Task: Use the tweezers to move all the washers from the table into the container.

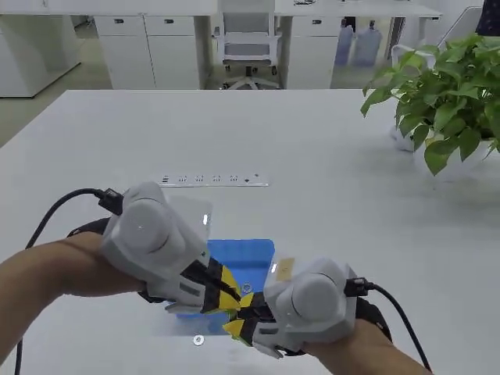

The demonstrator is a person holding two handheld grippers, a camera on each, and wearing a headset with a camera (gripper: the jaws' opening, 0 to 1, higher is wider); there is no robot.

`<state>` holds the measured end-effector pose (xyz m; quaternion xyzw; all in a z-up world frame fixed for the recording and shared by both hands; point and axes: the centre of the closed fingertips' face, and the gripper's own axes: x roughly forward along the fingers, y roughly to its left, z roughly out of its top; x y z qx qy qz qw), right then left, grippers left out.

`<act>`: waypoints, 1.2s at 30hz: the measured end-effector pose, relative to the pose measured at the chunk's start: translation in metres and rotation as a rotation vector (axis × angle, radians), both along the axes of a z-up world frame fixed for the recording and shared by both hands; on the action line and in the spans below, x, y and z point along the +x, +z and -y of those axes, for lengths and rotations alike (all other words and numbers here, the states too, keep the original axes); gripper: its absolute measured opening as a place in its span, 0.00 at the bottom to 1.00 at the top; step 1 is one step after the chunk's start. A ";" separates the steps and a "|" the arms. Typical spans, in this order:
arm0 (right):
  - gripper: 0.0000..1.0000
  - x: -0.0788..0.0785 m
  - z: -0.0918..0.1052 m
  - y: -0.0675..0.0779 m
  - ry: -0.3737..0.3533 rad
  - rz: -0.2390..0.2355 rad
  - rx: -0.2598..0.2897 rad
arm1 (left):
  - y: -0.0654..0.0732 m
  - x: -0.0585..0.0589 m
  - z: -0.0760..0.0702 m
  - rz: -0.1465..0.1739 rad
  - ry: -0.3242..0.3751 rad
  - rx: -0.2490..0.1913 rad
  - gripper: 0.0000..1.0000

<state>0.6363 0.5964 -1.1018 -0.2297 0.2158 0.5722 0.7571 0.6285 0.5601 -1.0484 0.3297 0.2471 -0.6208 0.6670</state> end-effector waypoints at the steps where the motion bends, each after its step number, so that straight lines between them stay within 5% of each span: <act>1: 0.10 0.000 0.000 0.001 0.003 0.003 -0.001 | 0.001 0.000 0.000 0.000 -0.001 0.000 0.07; 20: 0.10 0.026 -0.001 0.031 -0.003 0.041 0.001 | 0.030 0.022 0.002 0.045 -0.006 -0.011 0.07; 36: 0.11 0.056 -0.005 0.027 -0.030 0.052 0.026 | 0.024 0.050 -0.001 0.068 0.000 0.003 0.07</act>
